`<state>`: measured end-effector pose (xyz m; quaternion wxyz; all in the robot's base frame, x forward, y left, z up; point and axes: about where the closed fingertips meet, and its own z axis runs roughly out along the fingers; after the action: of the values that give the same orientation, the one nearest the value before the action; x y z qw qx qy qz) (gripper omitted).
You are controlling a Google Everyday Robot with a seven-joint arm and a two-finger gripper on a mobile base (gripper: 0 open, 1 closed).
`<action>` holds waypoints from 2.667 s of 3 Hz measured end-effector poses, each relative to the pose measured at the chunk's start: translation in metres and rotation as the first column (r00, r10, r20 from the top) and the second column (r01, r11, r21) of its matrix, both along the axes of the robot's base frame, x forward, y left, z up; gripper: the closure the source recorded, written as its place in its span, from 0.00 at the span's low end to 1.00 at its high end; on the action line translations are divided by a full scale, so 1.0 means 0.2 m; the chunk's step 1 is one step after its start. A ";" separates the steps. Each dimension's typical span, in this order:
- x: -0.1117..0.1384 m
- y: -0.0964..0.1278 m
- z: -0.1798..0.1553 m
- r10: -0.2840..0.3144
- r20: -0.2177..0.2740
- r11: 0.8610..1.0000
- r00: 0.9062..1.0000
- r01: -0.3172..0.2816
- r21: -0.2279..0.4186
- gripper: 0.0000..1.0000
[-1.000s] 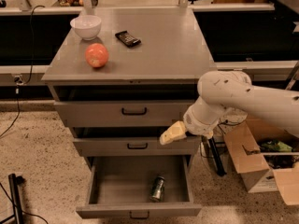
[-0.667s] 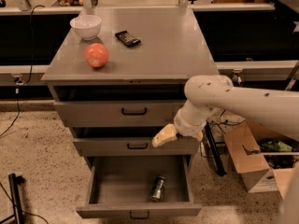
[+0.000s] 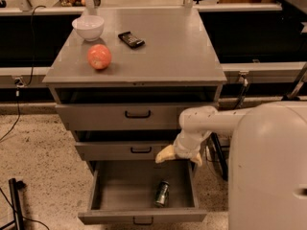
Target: Pick green can from bottom drawer and place on counter
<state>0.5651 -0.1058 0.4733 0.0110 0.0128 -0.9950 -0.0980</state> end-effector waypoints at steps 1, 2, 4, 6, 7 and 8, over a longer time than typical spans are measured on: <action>0.08 0.05 -0.02 -0.094 0.044 0.995 0.995 0.092 0.038 0.00; 0.09 0.05 -0.01 -0.093 0.045 0.995 0.995 0.091 0.038 0.00; 0.13 0.25 -0.34 -0.159 -0.020 0.983 0.987 0.160 0.095 0.00; 0.15 0.27 -0.67 -0.361 -0.046 0.926 0.932 0.363 0.102 0.00; 0.18 0.29 -0.81 -0.392 -0.032 0.908 0.920 0.392 0.149 0.00; 0.15 0.28 -1.14 -0.436 0.002 0.880 0.900 0.426 0.210 0.00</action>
Offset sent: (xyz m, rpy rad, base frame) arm 0.0151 0.0087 -0.0055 0.0331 -0.0406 -0.0909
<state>0.5946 -0.0499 0.2444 -0.0370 -0.2054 -0.9574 -0.1995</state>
